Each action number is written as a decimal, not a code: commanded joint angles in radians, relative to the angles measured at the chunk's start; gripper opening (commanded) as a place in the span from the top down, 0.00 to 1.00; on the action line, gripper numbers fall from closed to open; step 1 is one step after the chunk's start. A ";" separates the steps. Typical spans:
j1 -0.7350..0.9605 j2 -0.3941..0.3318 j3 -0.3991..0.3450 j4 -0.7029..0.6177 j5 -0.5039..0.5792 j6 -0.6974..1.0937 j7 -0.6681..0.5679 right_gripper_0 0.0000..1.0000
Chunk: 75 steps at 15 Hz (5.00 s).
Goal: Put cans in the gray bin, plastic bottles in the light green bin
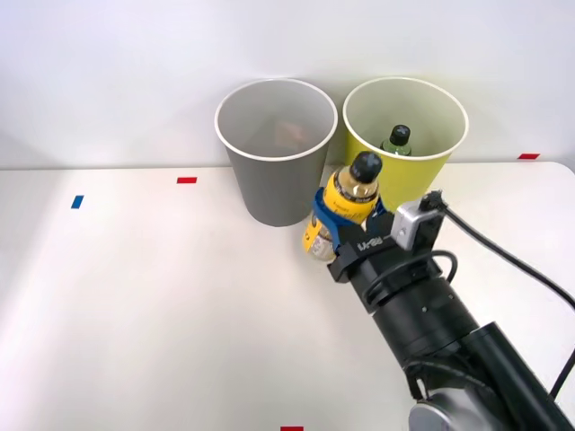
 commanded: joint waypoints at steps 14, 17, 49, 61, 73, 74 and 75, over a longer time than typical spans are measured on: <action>-0.496 0.071 -0.395 0.101 -0.131 0.323 -0.120 1.00; -0.587 0.069 -0.438 0.213 -0.131 0.321 -0.094 1.00; -0.199 -0.008 -0.375 -0.007 -0.269 0.162 0.040 0.00; 0.349 -0.149 -0.157 -0.024 -0.112 -0.351 0.067 0.00; 0.450 -0.075 -0.134 0.249 0.021 -0.681 0.052 0.00; 0.441 -0.066 -0.134 0.300 0.038 -0.730 0.046 0.00; 0.439 -0.058 -0.131 0.334 0.053 -0.757 0.035 0.00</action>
